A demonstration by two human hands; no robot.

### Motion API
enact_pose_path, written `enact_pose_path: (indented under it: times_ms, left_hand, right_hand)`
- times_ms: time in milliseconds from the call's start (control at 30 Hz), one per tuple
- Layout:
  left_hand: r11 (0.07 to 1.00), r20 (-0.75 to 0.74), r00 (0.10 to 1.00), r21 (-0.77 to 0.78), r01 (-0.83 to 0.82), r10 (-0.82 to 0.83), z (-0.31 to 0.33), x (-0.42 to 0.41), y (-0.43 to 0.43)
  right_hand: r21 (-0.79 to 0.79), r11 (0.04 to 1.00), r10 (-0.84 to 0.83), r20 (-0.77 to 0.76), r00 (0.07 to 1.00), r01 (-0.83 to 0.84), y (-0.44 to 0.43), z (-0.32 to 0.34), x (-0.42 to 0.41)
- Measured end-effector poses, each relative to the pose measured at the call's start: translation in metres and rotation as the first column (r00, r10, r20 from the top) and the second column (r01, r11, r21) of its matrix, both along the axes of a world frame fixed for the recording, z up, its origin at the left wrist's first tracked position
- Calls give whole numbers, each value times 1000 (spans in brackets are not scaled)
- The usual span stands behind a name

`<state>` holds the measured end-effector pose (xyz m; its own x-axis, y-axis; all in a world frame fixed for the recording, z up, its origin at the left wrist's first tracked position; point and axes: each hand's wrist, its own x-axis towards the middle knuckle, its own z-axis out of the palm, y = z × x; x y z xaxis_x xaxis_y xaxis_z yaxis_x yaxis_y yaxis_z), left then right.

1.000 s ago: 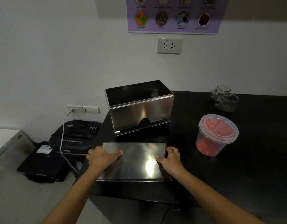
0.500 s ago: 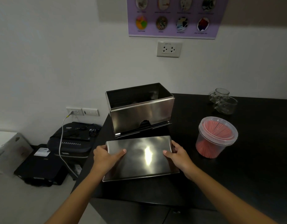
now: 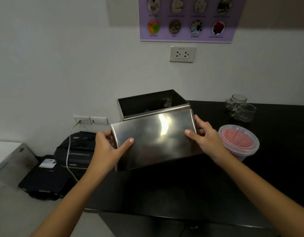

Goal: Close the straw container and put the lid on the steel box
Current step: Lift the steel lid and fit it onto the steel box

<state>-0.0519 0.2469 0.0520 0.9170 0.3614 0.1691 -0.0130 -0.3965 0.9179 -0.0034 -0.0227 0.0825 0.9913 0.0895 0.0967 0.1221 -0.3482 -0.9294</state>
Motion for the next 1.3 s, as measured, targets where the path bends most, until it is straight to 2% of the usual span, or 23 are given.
enact_pose_path:
  times_ms: [100, 233, 433, 533, 700, 967, 1300]
  left_hand:
    - [1000, 27, 1000, -11, 9, -9, 16, 9, -3]
    - [1000, 47, 999, -4, -15, 15, 29, 24, -8]
    - [996, 86, 994, 53, -68, 64, 54, 48, -18]
    - [992, 77, 991, 54, -111, 107, 70, 59, -24]
    - [973, 16, 985, 149, -174, 174, 84, 77, -20]
    - [953, -104, 959, 181, -244, 265, 90, 94, -6]
    - [977, -205, 958, 110, -182, 201, 79, 121, 24]
  right_hand:
    - [-4, 999, -33, 45, 998, 34, -4, 11, 13]
    - [182, 975, -126, -4, 992, 125, -9, 19, 32]
    - [265, 964, -16, -12, 1000, 19, -14, 39, 68]
    - [214, 976, 28, -17, 999, -24, -13, 54, 92]
    - [93, 989, 117, -16, 993, -115, -9, 73, 131]
    - [-48, 980, 190, -68, 979, -194, 17, 69, 168]
    - [-204, 966, 141, -90, 986, -157, 32, 62, 185]
